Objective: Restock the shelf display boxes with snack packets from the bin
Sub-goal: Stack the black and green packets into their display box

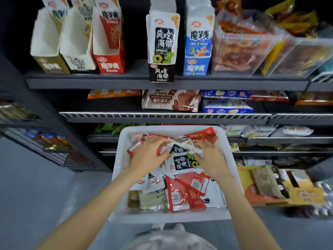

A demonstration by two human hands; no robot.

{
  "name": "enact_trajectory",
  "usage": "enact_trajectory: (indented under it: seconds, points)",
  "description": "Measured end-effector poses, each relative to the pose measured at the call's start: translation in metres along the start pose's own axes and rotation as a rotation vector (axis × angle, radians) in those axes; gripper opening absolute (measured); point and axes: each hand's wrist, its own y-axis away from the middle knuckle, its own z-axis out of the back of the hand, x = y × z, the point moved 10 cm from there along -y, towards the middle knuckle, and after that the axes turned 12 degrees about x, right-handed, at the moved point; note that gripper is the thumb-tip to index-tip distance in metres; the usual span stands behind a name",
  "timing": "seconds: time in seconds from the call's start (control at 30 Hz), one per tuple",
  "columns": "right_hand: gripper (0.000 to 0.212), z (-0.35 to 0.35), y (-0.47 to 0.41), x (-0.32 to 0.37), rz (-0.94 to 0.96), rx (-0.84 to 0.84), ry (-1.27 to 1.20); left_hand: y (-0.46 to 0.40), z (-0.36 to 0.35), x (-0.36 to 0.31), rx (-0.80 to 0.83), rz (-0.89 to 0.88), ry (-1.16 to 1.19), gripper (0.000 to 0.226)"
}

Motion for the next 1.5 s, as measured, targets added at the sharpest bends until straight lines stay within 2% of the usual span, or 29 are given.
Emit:
enact_trajectory:
  seconds: [0.1, 0.2, 0.33, 0.43, 0.53, 0.67, 0.8, 0.9, 1.03, 1.17, 1.3, 1.4, 1.5]
  points:
    - [0.054, -0.023, 0.001, 0.002, 0.051, 0.119, 0.151, -0.007, -0.04, 0.02, 0.149, 0.163, -0.079, 0.041]
    - [0.064, -0.04, 0.003, 0.018, 0.181, 0.221, 0.169, -0.018, -0.051, 0.028, 0.167, 0.269, -0.093, 0.048]
    - [0.072, -0.039, 0.001, 0.009, 0.087, 0.211, 0.172, -0.034, -0.059, 0.038, 0.248, 0.354, -0.135, 0.051]
    - [0.071, -0.039, -0.001, 0.001, 0.014, 0.236, 0.15, -0.04, -0.058, 0.042, 0.225, 0.385, -0.017, 0.05]
    - [0.065, -0.033, -0.002, 0.0, -0.016, 0.182, 0.079, -0.036, -0.058, 0.043, 0.223, 0.4, 0.173, 0.052]
    - [0.062, -0.024, 0.002, -0.021, -0.156, 0.062, -0.194, -0.017, -0.067, 0.041, 0.32, 0.408, 0.339, 0.071]
    - [0.055, -0.023, 0.006, -0.024, -0.195, -0.017, -0.258, -0.005, -0.063, 0.038, 0.307, 0.435, 0.371, 0.058]
    - [0.038, -0.005, 0.009, -0.023, -0.138, -0.088, -0.332, 0.0, -0.039, 0.041, 0.213, 0.421, 0.399, 0.039]
    - [0.027, 0.039, 0.01, -0.014, -0.013, -0.198, -0.485, 0.004, 0.027, 0.041, -0.002, 0.313, 0.507, 0.013]
    - [0.018, 0.074, -0.001, 0.005, 0.057, -0.195, -0.728, 0.001, 0.096, 0.029, -0.209, 0.207, 0.533, 0.014]
    - [0.014, 0.123, -0.01, 0.037, 0.189, -0.266, -0.768, -0.005, 0.152, 0.008, -0.411, 0.07, 0.662, 0.011]
    - [0.011, 0.163, -0.013, 0.058, 0.264, -0.343, -0.789, -0.016, 0.184, -0.01, -0.484, -0.005, 0.653, 0.015]
    - [0.009, 0.194, -0.018, 0.073, 0.307, -0.411, -0.826, -0.033, 0.206, -0.031, -0.486, -0.061, 0.669, 0.016]
